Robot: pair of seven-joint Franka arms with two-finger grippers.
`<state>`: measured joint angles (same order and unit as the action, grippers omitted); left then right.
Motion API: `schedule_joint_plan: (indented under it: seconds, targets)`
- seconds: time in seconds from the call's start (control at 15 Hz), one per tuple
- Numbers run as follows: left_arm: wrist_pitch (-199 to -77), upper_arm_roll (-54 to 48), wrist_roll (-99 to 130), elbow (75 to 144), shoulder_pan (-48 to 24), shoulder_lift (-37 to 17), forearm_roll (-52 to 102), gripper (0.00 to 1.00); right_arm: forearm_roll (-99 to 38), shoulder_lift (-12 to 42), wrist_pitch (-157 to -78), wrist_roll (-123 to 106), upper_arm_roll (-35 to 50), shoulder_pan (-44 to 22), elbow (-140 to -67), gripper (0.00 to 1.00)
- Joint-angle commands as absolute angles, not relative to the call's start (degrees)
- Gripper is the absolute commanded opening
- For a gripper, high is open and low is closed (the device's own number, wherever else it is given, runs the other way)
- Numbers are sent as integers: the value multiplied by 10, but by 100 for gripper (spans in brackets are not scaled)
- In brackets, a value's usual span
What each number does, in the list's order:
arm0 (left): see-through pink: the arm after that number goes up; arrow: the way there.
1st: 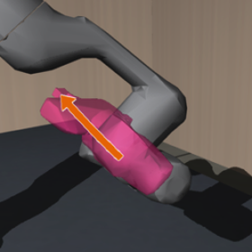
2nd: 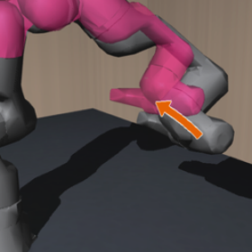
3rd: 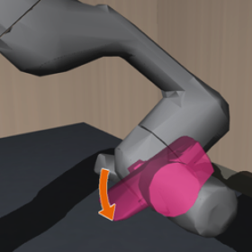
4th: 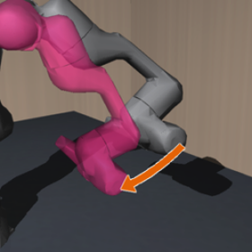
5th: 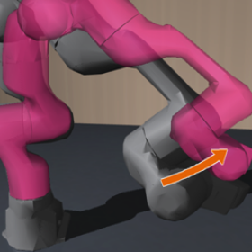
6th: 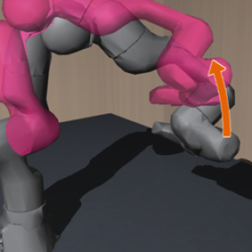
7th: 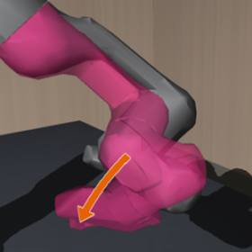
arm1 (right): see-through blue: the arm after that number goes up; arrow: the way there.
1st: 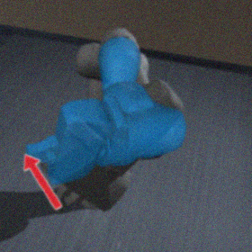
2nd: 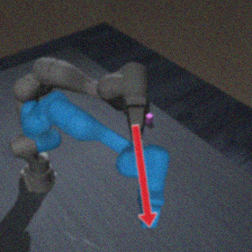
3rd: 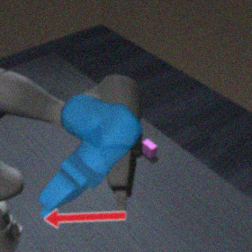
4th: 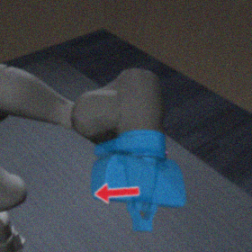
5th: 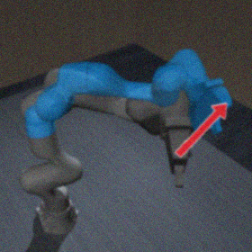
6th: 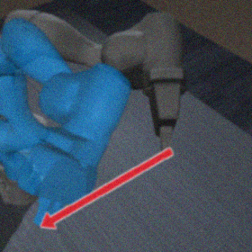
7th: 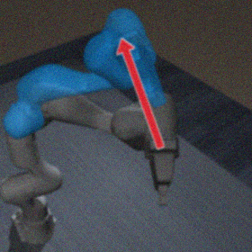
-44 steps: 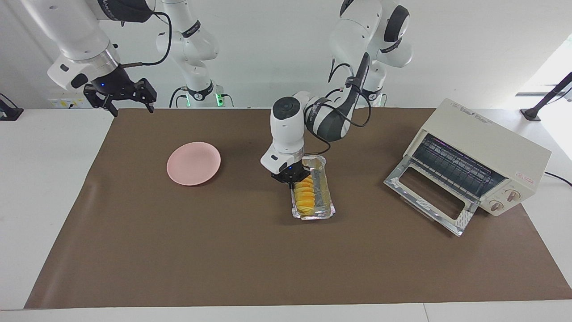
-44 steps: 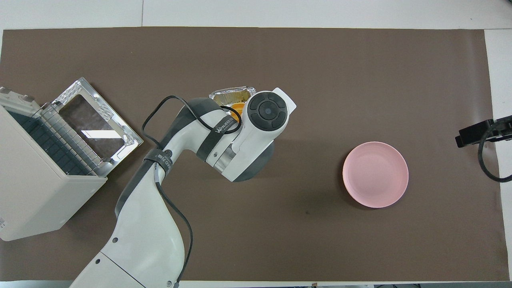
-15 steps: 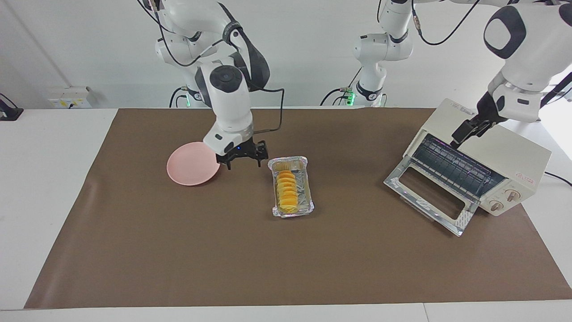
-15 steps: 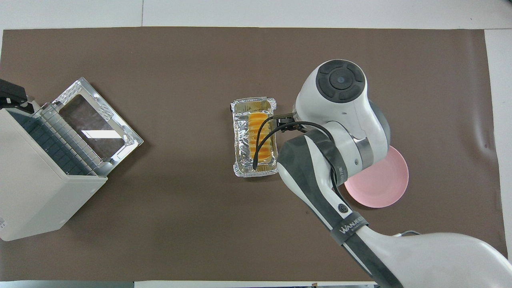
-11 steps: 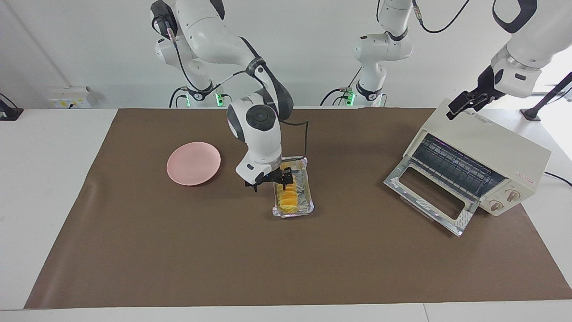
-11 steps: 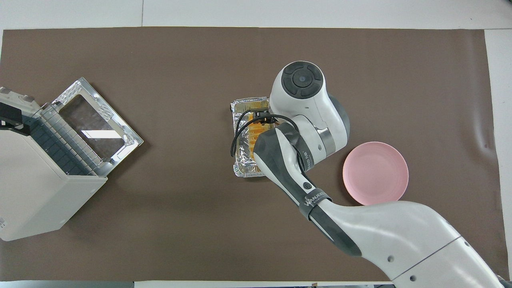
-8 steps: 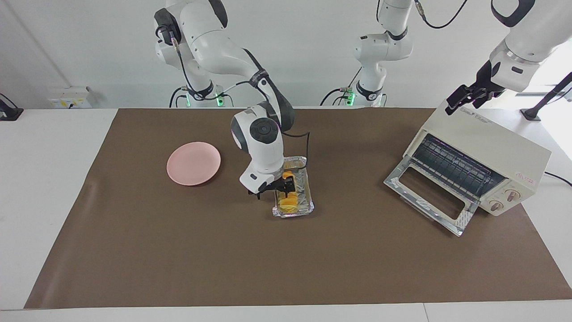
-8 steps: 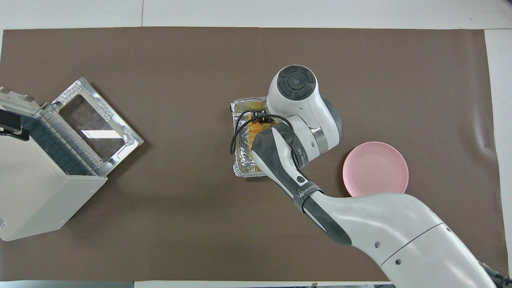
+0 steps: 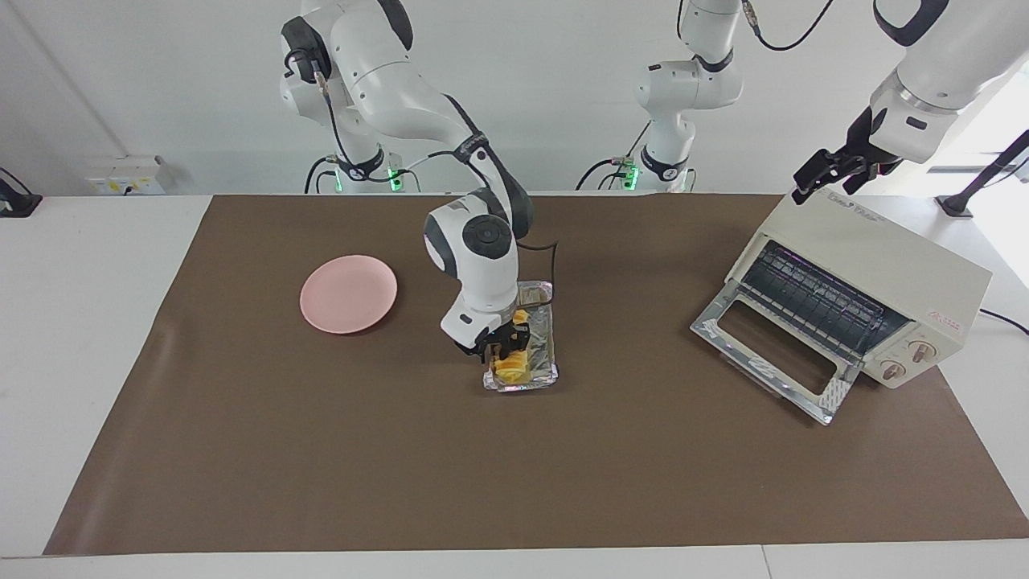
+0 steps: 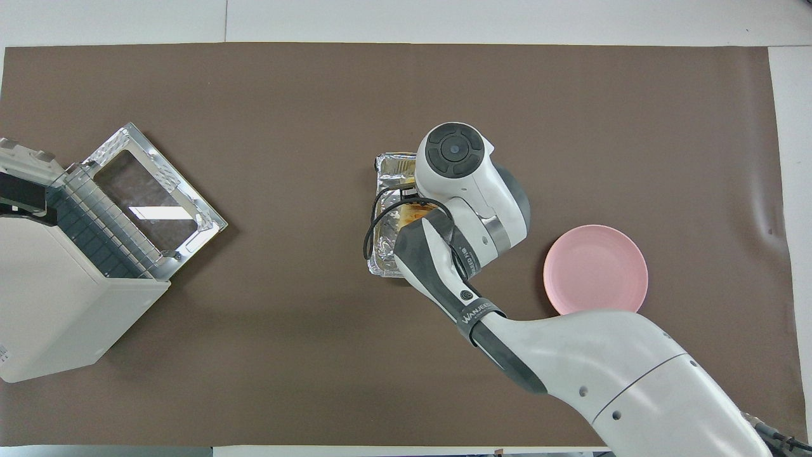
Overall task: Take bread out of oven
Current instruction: 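Grasp the foil tray with the right gripper while the left gripper withdraws, then carry the foil tray with the right gripper beside the pink plate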
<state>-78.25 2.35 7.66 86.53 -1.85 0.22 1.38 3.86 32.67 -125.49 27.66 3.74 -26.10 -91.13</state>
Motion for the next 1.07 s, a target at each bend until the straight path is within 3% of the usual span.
schedule_joint_plan:
  seconds: [0.0,0.4,0.6,1.0]
  targets:
    - [-799,23,69,889,-24,19,18,100,50,322,-1259,285,35,-261,-920,0]
    - [-842,22,70,968,-25,47,18,100,42,326,-1178,260,32,-227,-848,0]
    - [-806,22,69,943,-25,44,18,100,40,356,-1098,175,34,-165,-750,0]
    - [-811,16,73,952,-24,48,18,100,39,388,-1129,8,33,-42,-733,0]
